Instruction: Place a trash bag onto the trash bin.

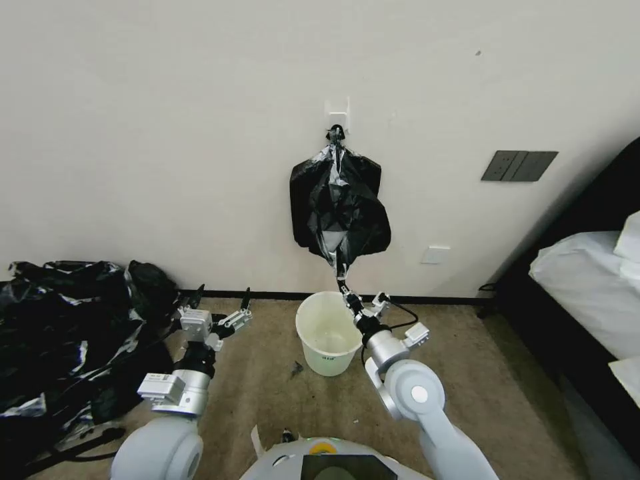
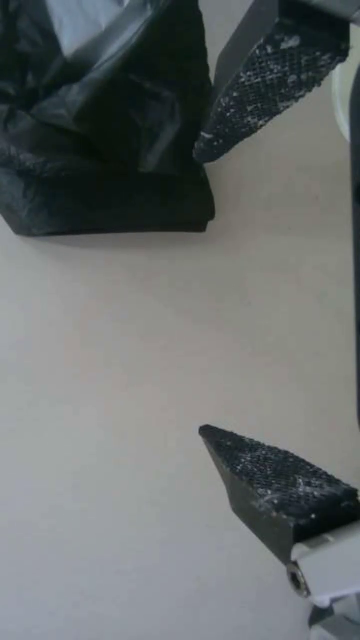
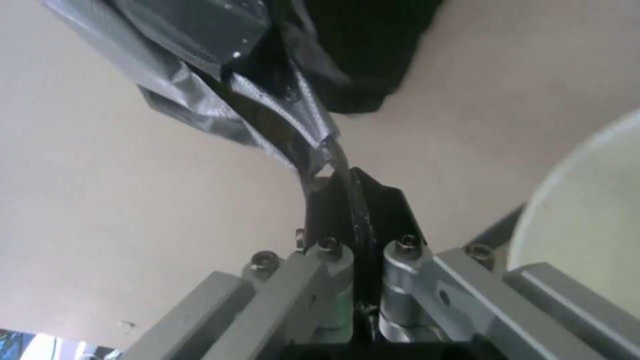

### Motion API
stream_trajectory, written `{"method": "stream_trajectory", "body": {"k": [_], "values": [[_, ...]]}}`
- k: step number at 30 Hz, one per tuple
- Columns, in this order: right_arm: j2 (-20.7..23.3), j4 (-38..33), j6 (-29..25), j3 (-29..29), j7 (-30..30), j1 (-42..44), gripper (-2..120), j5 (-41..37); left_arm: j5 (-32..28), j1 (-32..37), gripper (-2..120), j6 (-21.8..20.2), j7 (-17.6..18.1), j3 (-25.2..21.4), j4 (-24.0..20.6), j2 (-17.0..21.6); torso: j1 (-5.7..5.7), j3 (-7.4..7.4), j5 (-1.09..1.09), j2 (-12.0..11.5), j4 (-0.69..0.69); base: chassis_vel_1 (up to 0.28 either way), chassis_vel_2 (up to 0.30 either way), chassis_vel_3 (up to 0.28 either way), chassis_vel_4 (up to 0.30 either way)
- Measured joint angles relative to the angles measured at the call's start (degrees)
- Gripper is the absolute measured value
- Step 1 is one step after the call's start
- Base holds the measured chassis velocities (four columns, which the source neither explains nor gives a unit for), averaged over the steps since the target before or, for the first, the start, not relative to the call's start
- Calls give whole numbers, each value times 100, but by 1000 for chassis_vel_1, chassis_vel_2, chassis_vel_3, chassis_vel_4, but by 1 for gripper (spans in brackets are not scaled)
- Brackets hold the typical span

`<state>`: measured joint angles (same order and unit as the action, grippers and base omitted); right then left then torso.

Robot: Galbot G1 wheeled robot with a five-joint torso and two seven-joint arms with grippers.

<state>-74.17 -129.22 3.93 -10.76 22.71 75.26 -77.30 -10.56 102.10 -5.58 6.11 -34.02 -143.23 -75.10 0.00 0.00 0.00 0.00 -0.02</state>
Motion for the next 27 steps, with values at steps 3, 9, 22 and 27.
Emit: {"method": "stream_trajectory", "body": {"k": [3,9,22,27], "values": [[40,9,-9,20,2,-266,0,1,-6,-20,100,0,-1,1,0,32,0,0,0,0,1,0,0,0,0],[174,205,-16,261,27,-1314,0,-50,-172,-154,100,-50,-1,-23,0,312,0,1,0,0,3,0,0,0,0],[214,380,23,537,119,-1765,0,-147,-2191,-2668,100,-1017,353,207,531,2788,0,1,-1,0,-2,0,0,0,0],[187,382,27,588,108,-1697,0,-23,-2881,-3969,100,-1269,358,800,930,3399,0,1,-1,0,2,0,0,0,0]]}}
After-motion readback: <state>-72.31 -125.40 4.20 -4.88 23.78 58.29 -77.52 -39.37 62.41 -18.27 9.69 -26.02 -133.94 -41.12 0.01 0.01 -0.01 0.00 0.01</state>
